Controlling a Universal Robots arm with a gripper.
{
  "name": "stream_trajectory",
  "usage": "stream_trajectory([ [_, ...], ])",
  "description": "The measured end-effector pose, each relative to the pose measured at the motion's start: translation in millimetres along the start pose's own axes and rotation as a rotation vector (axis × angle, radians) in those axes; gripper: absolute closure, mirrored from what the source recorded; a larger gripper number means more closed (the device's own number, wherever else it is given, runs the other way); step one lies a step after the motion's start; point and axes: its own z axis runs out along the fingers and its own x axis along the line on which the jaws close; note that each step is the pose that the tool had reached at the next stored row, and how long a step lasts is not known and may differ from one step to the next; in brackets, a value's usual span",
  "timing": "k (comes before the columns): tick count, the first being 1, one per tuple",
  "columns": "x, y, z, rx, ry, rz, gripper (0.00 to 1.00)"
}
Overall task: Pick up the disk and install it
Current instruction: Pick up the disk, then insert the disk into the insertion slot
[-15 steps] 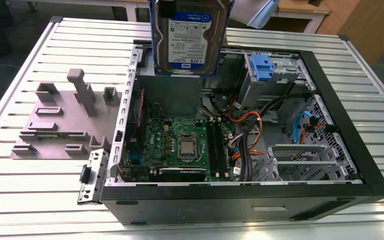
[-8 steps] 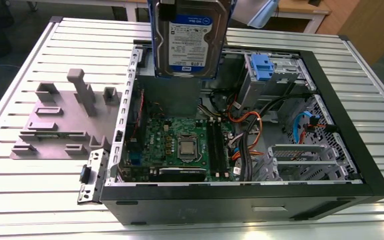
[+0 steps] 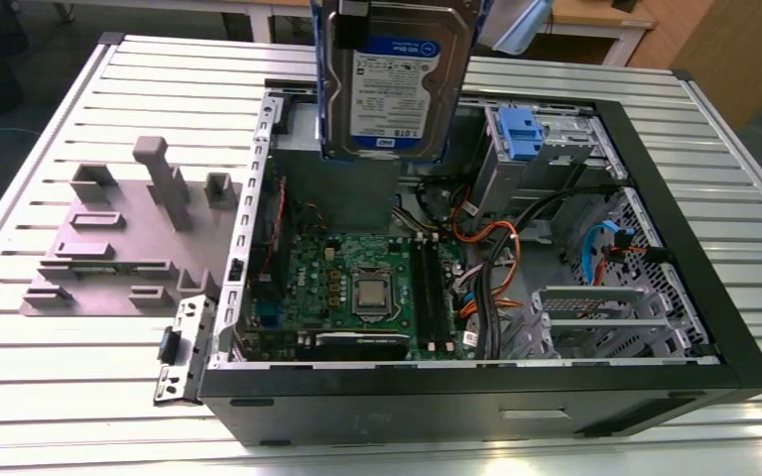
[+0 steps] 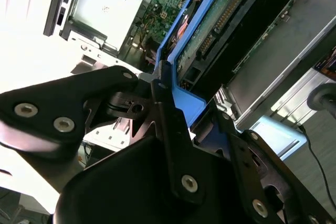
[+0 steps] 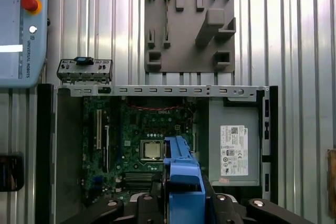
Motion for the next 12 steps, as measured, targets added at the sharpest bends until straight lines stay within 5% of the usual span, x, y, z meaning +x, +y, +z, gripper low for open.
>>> stream_trajectory([
  [3,0.1,-6.5,0.0,0.0000,0.0000,0.001,0.64],
  [12,0.0,-8.3,-0.1,0.0000,-0.0001,0.001,0.64],
])
